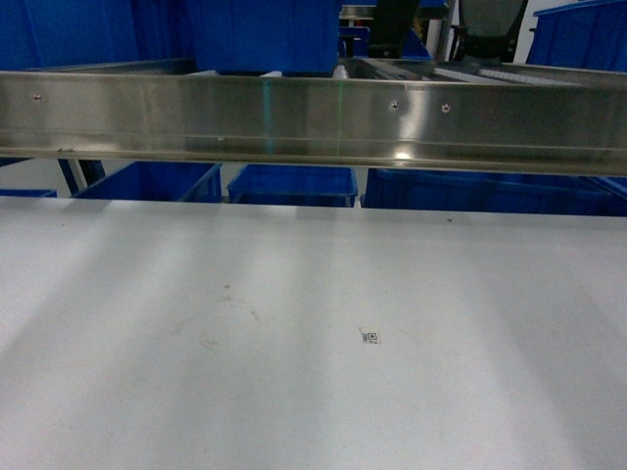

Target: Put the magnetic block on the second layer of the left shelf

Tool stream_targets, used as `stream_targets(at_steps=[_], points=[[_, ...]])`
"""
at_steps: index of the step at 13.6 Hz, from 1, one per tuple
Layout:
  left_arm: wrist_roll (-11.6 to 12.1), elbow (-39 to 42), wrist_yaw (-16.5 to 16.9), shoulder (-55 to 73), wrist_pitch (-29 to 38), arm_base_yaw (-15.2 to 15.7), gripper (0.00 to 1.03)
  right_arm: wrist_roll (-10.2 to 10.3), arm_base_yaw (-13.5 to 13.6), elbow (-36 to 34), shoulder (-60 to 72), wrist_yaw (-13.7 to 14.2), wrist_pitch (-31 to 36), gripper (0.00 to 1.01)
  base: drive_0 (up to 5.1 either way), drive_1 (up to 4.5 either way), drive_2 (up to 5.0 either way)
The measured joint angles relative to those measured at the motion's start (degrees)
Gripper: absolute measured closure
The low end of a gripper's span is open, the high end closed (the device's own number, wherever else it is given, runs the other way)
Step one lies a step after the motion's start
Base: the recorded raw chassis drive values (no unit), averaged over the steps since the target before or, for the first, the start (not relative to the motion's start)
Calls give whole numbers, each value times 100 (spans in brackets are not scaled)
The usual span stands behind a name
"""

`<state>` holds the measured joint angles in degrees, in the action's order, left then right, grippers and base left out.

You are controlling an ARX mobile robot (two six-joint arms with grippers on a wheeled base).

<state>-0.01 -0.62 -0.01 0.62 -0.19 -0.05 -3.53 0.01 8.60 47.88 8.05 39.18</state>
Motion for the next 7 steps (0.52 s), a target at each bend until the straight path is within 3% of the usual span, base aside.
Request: stream_targets(at_steps=[7], points=[[2, 0, 0, 0, 0, 0, 5, 52, -2, 0, 0, -22, -13, 67, 0, 0, 0]])
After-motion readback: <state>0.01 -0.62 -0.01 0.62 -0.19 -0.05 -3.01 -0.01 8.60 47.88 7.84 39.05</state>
